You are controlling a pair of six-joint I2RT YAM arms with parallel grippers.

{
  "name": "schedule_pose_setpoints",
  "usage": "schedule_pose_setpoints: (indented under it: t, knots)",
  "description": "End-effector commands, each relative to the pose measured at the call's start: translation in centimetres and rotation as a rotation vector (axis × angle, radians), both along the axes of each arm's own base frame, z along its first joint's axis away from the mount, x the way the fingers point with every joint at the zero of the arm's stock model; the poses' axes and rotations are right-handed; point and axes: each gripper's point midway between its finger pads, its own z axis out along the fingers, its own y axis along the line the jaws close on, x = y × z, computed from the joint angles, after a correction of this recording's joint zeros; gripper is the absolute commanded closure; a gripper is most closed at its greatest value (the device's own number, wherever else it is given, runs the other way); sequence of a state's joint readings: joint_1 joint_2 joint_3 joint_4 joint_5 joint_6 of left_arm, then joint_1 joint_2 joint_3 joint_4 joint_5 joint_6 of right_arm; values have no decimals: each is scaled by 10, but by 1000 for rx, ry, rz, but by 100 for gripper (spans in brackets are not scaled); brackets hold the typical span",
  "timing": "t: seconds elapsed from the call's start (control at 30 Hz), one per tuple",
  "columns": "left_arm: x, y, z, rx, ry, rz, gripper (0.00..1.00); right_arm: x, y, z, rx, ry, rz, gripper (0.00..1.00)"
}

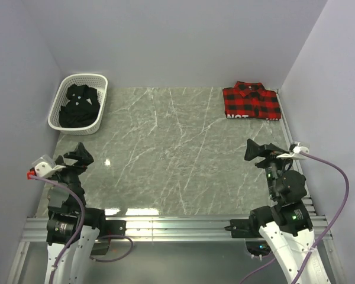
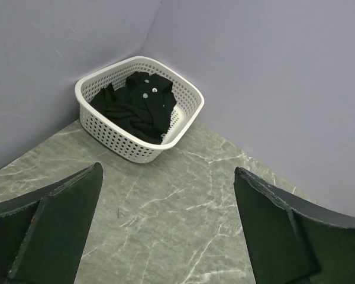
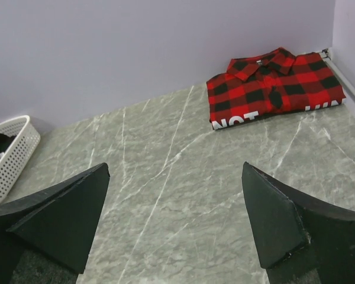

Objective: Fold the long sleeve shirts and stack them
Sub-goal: Grab the shirt from the pile

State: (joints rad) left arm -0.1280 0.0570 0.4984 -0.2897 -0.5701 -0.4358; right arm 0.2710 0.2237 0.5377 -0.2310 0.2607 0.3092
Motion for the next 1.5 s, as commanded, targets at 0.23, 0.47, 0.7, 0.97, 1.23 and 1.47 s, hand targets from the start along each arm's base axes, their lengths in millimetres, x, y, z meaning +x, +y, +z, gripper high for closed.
schedule_pose_setpoints:
  t: [0.23, 0.47, 0.7, 0.97, 1.23, 1.47]
  knots:
    - [40, -38, -1, -118, 76, -178, 1, 8, 22, 2, 86, 125, 81, 0]
    - [85, -51, -27, -177, 293, -187, 1, 11, 41, -14, 144, 162, 164, 0]
    - [169, -52, -32, -143, 511, -180, 1, 16, 55, -23, 144, 206, 228, 0]
    - [274, 37, -51, -190, 600, 53, 1, 11, 66, -31, 143, 218, 293, 0]
    - [329, 96, -122, -147, 742, 191, 1, 10, 70, -36, 125, 225, 324, 0]
    - [352, 129, -193, -110, 873, 234, 1, 10, 79, -40, 113, 228, 377, 0]
